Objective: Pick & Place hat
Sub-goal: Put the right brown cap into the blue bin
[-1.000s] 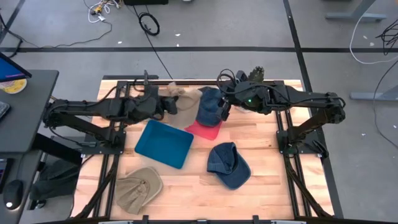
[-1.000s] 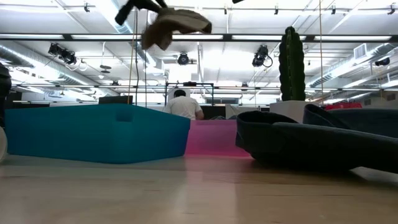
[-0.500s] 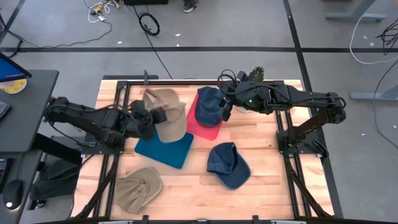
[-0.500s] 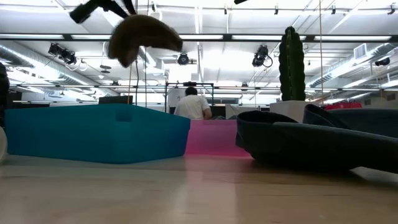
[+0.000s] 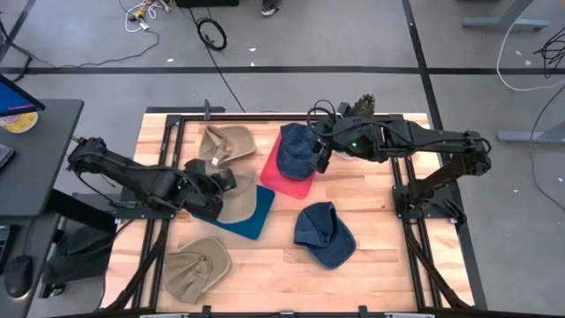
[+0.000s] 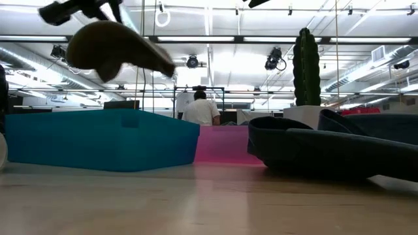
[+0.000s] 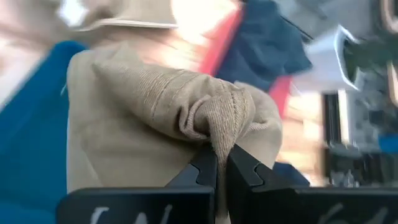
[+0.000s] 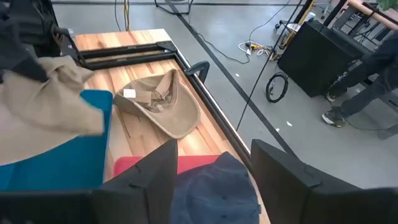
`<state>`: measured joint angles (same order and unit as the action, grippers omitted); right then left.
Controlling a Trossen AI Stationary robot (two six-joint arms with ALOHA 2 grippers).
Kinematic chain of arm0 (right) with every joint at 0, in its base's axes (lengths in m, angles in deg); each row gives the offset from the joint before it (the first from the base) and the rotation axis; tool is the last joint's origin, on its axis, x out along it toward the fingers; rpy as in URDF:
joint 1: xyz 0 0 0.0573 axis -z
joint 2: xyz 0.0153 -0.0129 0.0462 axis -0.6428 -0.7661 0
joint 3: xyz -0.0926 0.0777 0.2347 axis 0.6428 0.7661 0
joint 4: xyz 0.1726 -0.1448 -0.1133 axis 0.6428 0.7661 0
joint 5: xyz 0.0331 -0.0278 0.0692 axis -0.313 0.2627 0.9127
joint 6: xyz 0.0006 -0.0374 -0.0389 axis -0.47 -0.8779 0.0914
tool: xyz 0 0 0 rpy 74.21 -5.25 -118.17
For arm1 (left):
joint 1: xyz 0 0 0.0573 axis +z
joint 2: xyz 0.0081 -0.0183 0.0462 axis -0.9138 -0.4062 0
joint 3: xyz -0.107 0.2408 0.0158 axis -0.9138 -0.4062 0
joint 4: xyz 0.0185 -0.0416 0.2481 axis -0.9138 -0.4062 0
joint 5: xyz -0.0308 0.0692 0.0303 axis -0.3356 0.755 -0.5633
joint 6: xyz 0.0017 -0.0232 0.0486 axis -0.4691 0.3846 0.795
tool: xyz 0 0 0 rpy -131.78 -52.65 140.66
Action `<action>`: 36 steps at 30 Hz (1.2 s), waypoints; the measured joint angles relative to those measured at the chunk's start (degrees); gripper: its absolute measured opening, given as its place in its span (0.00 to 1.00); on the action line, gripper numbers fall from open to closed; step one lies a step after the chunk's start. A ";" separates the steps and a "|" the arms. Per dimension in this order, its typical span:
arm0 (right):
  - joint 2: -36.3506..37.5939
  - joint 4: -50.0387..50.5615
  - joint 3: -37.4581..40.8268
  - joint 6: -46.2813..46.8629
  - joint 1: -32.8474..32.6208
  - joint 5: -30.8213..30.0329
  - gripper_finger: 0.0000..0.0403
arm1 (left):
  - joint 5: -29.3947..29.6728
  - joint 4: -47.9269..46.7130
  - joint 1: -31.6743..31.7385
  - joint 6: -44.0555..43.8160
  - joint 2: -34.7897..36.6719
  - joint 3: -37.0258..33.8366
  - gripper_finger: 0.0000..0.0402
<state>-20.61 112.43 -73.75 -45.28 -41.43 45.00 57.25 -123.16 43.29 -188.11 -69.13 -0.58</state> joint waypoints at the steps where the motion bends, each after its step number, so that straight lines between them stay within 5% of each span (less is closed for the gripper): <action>1: 0.00 0.04 0.00 -0.30 0.00 0.00 0.51 | -0.59 0.41 0.02 2.81 -0.18 -0.03 0.02; 13: 0.00 0.02 0.00 -1.38 0.63 0.01 0.51 | -2.23 2.31 6.09 55.20 0.14 11.00 0.02; 20: 0.16 0.22 0.00 0.20 0.63 0.01 0.51 | -18.77 3.19 11.59 98.71 0.18 15.44 0.02; 28: 0.17 0.20 0.00 2.87 0.61 0.00 0.51 | -30.85 -1.66 16.93 136.72 -0.29 15.28 0.02; 32: 0.17 0.20 0.00 3.27 0.60 0.01 0.51 | -39.90 -1.63 21.67 148.84 -1.24 15.27 0.02; 36: 0.19 0.20 0.00 3.70 0.11 0.65 0.51 | -49.59 -2.74 26.13 150.12 -3.74 15.25 0.02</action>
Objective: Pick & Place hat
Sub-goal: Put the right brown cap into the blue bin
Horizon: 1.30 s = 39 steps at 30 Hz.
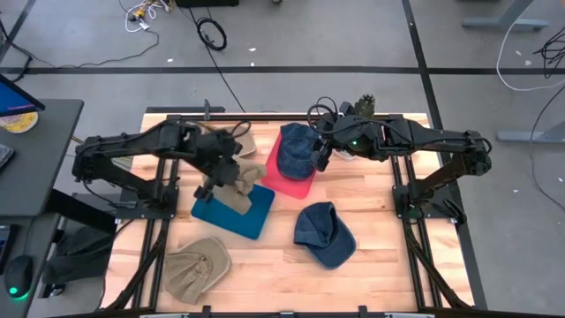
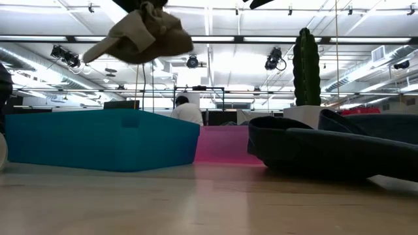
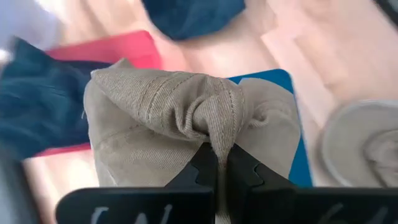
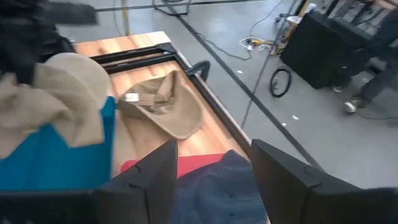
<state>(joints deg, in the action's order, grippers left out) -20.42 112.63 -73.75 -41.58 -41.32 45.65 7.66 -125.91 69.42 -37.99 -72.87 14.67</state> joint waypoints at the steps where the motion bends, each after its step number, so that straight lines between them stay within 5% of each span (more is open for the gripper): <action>1: 0.00 0.00 0.00 0.18 -0.18 0.46 0.51 | -1.13 -0.58 0.78 -0.03 -0.68 -0.01 0.02; 15: 0.00 -0.37 0.00 7.00 -1.03 0.99 0.51 | -8.55 -3.82 2.35 1.67 -12.10 -0.01 0.02; 39: 0.02 -0.22 0.00 6.34 -1.03 0.99 0.51 | -9.65 -0.54 1.98 0.15 -22.04 -0.01 0.02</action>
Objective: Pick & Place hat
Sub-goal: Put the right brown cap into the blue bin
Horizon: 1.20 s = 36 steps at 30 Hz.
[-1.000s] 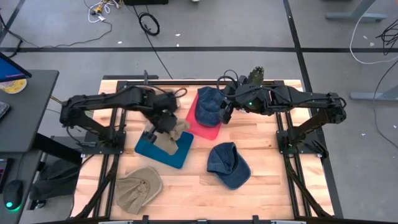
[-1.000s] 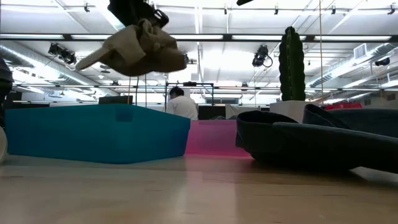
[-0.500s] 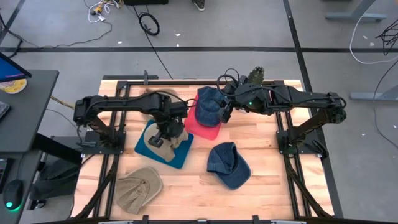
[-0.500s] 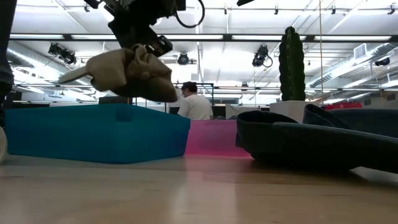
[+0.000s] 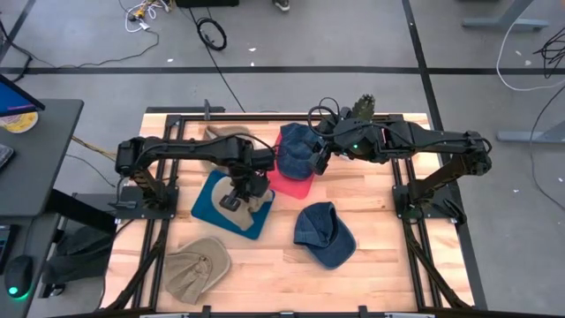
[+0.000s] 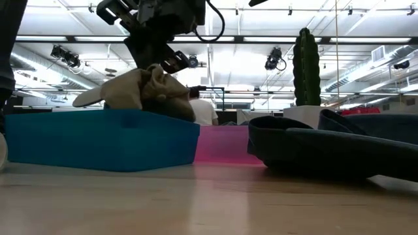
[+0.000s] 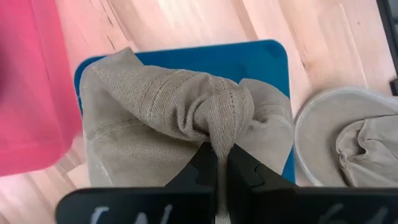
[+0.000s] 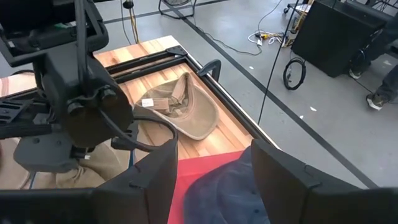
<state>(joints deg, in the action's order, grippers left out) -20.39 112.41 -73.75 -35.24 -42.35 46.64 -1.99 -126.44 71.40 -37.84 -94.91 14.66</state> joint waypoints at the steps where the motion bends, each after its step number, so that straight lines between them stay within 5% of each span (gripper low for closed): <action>1: 0.00 0.08 0.00 -0.18 0.00 -0.02 0.51 | 0.05 0.12 0.00 0.00 0.00 0.00 0.02; 16: 0.00 0.27 0.00 -0.91 0.00 0.00 0.51 | -0.30 0.75 2.23 -3.01 2.18 -0.02 0.02; 25: 0.00 0.25 0.00 -0.90 0.00 0.00 0.51 | -0.46 6.37 2.99 -4.85 11.01 -0.22 0.02; 32: 0.00 -0.11 0.00 -0.90 0.00 0.00 0.51 | -1.40 27.61 2.99 -12.47 25.84 -17.87 0.02; 36: 0.00 -1.03 0.00 -0.91 0.04 -0.01 0.51 | -1.27 30.69 3.32 -14.53 33.97 -25.75 0.02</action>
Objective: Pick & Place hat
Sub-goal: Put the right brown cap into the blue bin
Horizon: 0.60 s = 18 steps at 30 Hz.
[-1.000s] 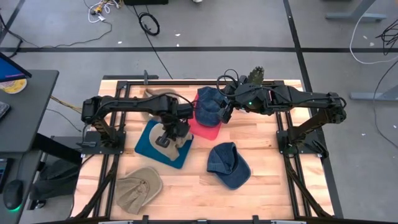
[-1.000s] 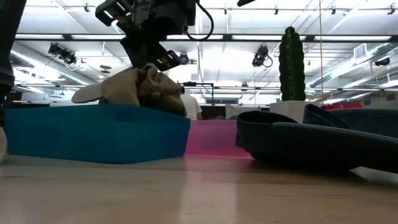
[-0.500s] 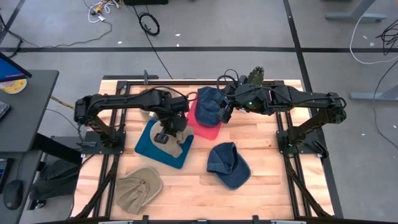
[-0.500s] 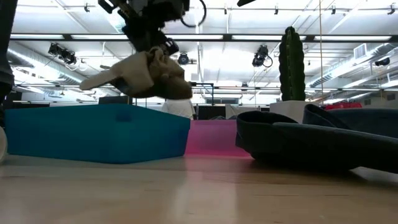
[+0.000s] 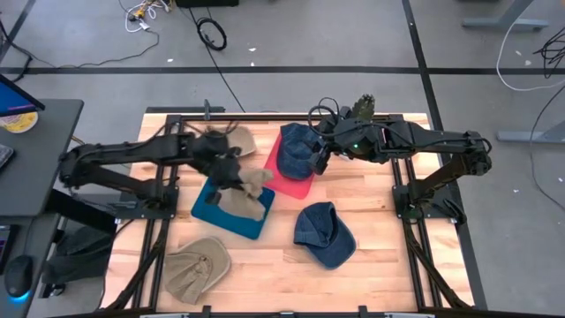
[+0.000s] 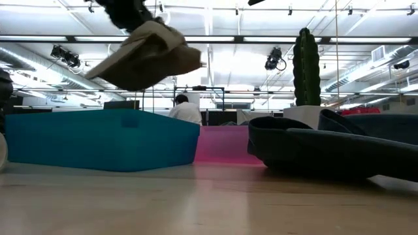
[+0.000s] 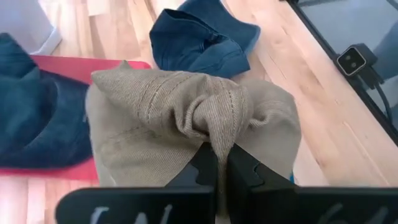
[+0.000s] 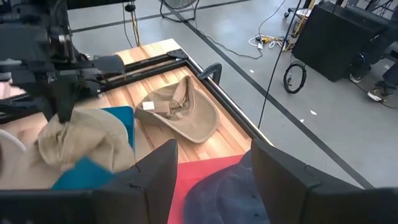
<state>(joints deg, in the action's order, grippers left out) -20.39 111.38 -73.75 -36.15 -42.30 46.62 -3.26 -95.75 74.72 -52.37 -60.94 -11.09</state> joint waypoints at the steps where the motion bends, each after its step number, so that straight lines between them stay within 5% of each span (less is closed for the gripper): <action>1: 0.00 -0.31 0.00 0.00 0.00 0.01 0.51 | -0.02 -0.05 0.21 -0.02 1.64 -1.49 0.02; 8: 0.00 -1.82 0.00 -0.20 0.00 -0.09 0.51 | 0.26 0.12 0.03 2.71 5.16 -9.97 0.02; 18: 0.00 -2.22 0.00 -0.03 0.00 -0.12 0.51 | 0.44 1.74 -3.29 8.07 -1.18 -10.95 0.02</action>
<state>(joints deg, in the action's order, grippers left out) -20.39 109.16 -73.75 -36.18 -42.30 46.50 -2.82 -94.00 71.43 -44.30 -62.12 -22.03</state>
